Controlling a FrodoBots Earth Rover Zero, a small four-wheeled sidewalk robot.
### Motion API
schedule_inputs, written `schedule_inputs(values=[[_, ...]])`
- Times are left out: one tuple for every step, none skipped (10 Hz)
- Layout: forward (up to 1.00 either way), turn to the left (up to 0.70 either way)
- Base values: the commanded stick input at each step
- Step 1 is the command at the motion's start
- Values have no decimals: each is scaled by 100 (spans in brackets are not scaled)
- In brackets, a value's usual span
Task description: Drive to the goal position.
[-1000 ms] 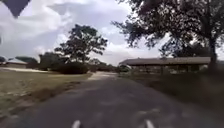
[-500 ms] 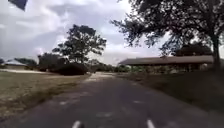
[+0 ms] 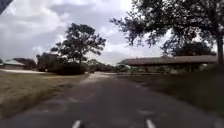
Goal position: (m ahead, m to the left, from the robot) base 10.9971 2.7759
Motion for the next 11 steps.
schedule_inputs(values=[[85, 0], [85, 0], [85, 0], [85, 0], [85, 0], [85, 0], [85, 0], [85, 0], [85, 0], [85, 0], [85, 0]])
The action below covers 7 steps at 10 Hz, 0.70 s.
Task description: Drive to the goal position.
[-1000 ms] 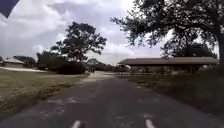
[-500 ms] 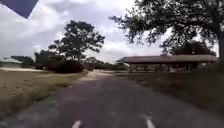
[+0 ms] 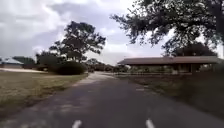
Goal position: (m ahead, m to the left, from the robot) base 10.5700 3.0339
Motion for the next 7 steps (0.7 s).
schedule_inputs(values=[[85, 0], [85, 0], [85, 0], [85, 0], [85, 0], [85, 0], [85, 0]])
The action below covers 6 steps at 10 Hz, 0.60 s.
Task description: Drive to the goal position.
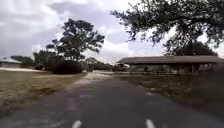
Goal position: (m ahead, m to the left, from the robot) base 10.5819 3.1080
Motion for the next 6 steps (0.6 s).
schedule_inputs(values=[[85, 0], [85, 0], [85, 0], [85, 0], [85, 0], [85, 0]])
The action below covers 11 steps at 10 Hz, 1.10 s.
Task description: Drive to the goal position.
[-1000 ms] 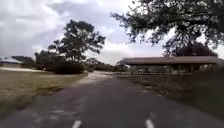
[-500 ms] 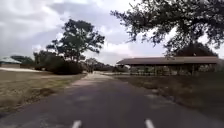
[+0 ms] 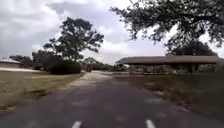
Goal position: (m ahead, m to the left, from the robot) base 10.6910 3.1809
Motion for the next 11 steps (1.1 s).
schedule_inputs(values=[[85, 0], [85, 0], [85, 0], [85, 0], [85, 0], [85, 0], [85, 0], [85, 0], [85, 0], [85, 0], [85, 0]])
